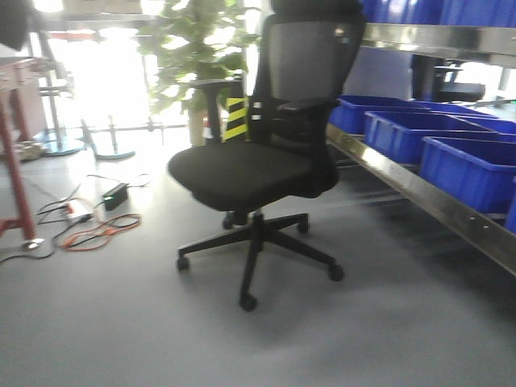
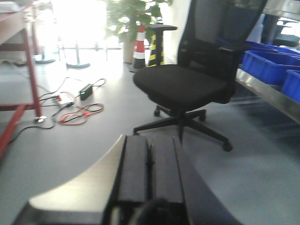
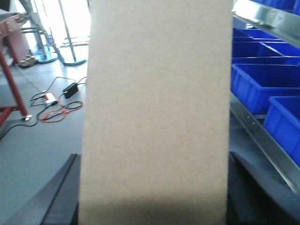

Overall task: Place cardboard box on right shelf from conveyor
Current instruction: 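Drive to the steel shelf rack with blue bins, box held, then reach the right gripper with the box into the shelf above the rollers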

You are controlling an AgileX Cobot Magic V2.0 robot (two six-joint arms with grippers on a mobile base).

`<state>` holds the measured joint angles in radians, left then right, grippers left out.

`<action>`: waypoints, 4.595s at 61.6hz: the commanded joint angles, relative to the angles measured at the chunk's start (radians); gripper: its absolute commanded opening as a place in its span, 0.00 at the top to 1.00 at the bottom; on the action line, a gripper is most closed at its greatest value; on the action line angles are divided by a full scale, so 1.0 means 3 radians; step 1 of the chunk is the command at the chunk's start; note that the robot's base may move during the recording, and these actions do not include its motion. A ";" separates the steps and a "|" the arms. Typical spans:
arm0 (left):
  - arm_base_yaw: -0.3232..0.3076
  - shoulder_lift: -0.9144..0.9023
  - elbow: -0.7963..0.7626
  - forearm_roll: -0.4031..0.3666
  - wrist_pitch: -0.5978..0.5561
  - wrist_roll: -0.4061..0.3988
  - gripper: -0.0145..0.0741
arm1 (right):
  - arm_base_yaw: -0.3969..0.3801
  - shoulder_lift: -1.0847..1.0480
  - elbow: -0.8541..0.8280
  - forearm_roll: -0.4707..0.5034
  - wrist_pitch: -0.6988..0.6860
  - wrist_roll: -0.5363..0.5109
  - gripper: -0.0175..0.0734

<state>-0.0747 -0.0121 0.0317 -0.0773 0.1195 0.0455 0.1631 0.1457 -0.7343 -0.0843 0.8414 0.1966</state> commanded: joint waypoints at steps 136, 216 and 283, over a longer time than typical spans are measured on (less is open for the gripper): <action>-0.0014 -0.0055 0.0028 -0.0020 -0.0288 0.0001 0.97 | -0.0019 0.0049 -0.0093 -0.0044 -0.0327 -0.0031 0.55; -0.0014 -0.0049 0.0028 -0.0020 -0.0288 0.0001 0.97 | -0.0019 0.0049 -0.0093 -0.0036 -0.0400 -0.0031 0.55; -0.0014 -0.0049 0.0028 -0.0020 -0.0288 0.0001 0.97 | 0.0186 0.2832 -0.1452 -0.0191 -0.0840 -0.3796 0.55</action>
<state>-0.0747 -0.0121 0.0317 -0.0773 0.1195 0.0455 0.2187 0.9512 -1.1318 -0.1082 0.6948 -0.7820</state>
